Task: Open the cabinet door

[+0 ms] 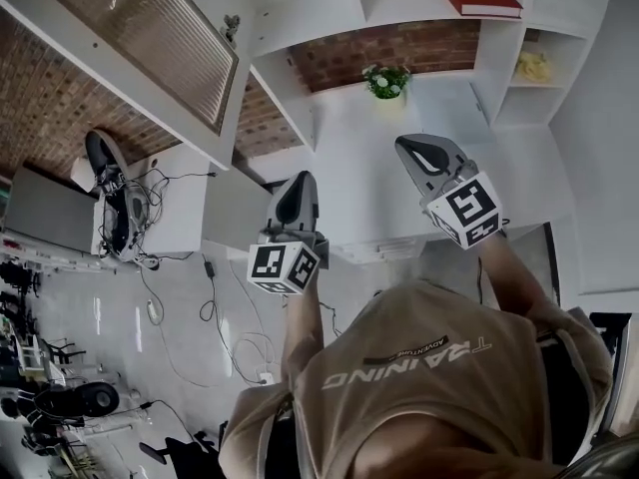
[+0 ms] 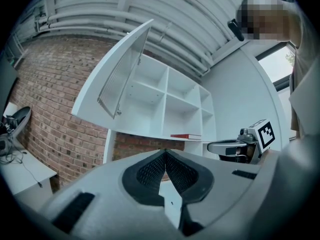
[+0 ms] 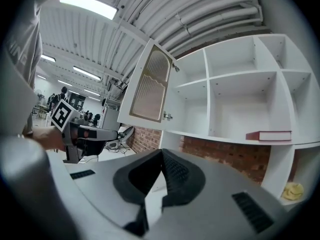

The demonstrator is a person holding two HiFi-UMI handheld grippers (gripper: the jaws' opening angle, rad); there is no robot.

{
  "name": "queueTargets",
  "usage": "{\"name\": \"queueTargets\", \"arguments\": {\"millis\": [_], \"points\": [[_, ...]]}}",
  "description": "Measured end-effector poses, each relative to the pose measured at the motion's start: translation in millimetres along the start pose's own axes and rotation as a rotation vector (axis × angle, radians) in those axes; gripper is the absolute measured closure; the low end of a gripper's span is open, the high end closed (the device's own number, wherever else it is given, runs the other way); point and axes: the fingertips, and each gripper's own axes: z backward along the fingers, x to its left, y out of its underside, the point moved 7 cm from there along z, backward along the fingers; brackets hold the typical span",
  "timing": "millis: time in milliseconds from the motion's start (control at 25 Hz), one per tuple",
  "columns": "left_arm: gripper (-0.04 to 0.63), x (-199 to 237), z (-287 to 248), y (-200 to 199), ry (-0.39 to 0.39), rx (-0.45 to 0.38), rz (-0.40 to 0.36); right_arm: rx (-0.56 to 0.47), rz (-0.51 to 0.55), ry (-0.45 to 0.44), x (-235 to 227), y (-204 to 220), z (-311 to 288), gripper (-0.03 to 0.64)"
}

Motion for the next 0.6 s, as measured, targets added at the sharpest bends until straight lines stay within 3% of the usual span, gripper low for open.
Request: {"name": "queueTargets", "arguments": {"millis": [200,360,440,600], "points": [[0.588,-2.1,-16.1,-6.8,0.038,-0.030,0.010,-0.015,0.010,0.032,-12.6,-5.0,1.6,0.604],[0.588,1.2,-25.7,-5.2,0.064,-0.032,0.057,-0.013,-0.095,0.011,-13.5,2.1,5.3,0.604],[0.588,1.7,-28.1,1.8,0.061,-0.012,0.068,0.001,-0.099,0.014,-13.7,5.2,7.7,0.604],[0.588,4.4,-36.2,10.5,0.099,-0.007,0.169,0.016,-0.093,0.031,-19.5,7.3,8.9,0.604]]}}
